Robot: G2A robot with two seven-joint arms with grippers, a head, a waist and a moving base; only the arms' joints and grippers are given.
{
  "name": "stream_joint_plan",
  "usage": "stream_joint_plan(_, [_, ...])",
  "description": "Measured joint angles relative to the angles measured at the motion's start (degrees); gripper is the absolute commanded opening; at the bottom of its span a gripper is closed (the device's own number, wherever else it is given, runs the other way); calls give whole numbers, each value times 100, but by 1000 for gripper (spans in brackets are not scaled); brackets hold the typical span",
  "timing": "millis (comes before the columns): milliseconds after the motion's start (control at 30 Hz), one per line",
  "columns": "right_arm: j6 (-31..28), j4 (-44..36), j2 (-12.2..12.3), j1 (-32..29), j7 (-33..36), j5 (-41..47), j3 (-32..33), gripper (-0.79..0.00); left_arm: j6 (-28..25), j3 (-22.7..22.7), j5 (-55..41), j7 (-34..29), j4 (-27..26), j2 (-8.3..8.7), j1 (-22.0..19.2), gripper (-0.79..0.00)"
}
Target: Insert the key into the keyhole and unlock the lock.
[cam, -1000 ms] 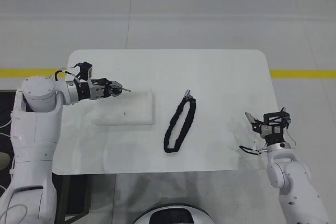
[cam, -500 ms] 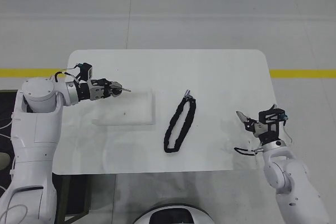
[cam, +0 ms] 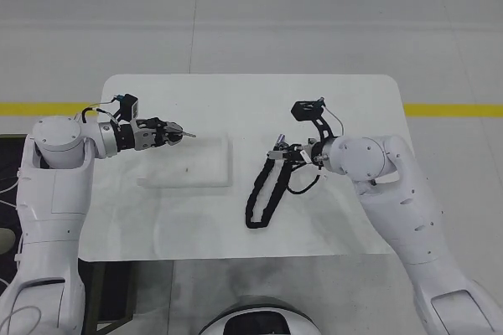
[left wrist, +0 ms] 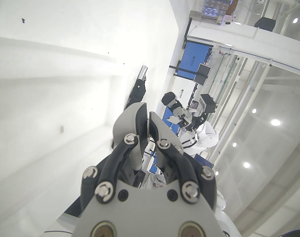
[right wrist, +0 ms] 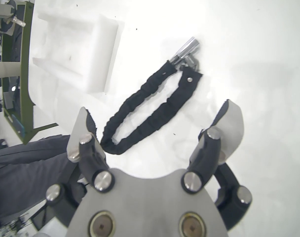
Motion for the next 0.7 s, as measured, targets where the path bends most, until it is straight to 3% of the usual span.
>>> stream_joint_plan(67, [30, 179, -57, 215, -6, 68, -130, 0, 0, 0, 0, 0, 0, 0, 0, -785])
stream_joint_plan(700, [11, 162, -52, 199, -10, 55, -120, 0, 0, 0, 0, 0, 0, 0, 0, -785])
